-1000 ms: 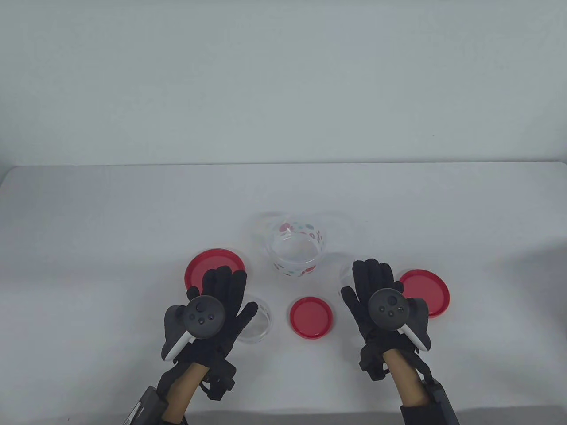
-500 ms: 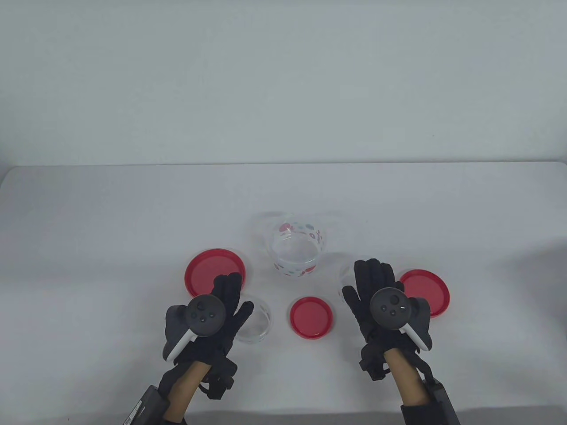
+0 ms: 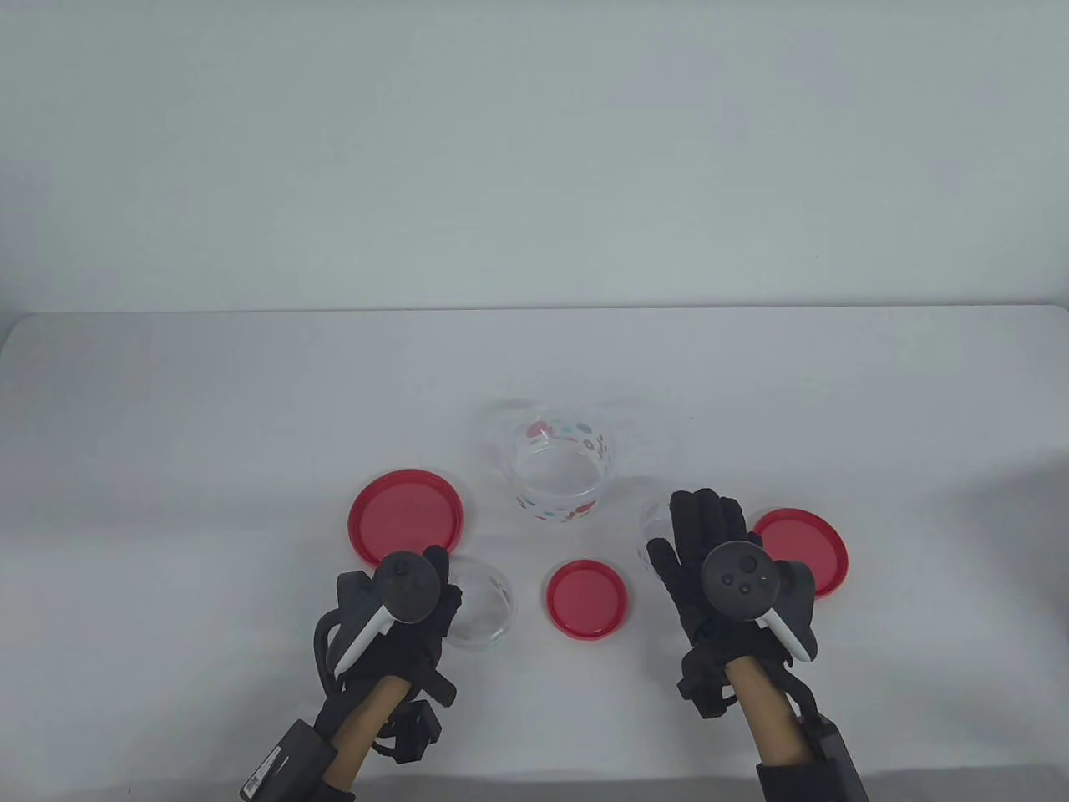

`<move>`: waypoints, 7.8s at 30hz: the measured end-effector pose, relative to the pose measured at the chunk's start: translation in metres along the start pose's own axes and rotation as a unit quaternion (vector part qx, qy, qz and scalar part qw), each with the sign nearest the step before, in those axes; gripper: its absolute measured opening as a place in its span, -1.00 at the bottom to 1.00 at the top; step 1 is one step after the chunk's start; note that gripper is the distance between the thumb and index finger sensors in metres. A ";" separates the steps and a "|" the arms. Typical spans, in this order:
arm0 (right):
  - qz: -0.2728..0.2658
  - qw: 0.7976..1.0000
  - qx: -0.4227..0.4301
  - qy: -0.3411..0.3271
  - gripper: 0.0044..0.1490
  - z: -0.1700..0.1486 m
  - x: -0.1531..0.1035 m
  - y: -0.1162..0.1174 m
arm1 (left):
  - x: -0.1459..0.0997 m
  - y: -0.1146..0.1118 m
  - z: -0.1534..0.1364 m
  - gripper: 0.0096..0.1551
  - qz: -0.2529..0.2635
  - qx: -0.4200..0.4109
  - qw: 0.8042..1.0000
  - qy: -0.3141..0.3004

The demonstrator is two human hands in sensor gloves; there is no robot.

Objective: Nest food storage containers

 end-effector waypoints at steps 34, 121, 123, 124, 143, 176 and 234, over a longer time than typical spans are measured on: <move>-0.034 0.916 0.392 0.073 -0.07 -0.027 -0.017 -0.029 | -0.032 0.047 0.135 -0.35 0.093 0.005 0.988 -0.124; 0.052 0.907 0.408 0.095 -0.08 -0.021 -0.014 0.002 | 0.018 0.028 0.130 -0.38 0.044 -0.066 0.996 -0.044; 0.050 0.909 0.402 0.097 -0.08 -0.022 -0.014 0.002 | 0.012 0.031 0.134 -0.33 0.058 -0.079 0.993 -0.059; 0.050 0.909 0.402 0.097 -0.08 -0.022 -0.014 0.002 | 0.011 0.031 0.135 -0.32 0.059 -0.086 0.993 -0.063; 0.043 0.899 0.421 0.115 -0.07 -0.024 -0.014 0.013 | -0.037 0.029 0.192 -0.37 0.061 -0.197 0.928 -0.310; 0.075 0.830 0.546 0.087 -0.12 -0.019 -0.012 0.026 | -0.051 -0.006 0.212 -0.27 0.110 0.002 0.926 -0.361; 0.207 0.849 0.484 -0.035 -0.05 0.018 -0.009 0.033 | -0.064 0.032 0.121 -0.13 0.198 -0.164 0.904 -0.342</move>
Point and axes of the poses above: the tracker on the back of each hand, its own z axis roughly to the thumb side, its own x axis roughly from the wrist to the fingertips, y = z × x, the point moved 5 cm from there along x, roughly from the wrist to the fingertips, and after that the axes turned 2 degrees about y, right-handed, at the moved point
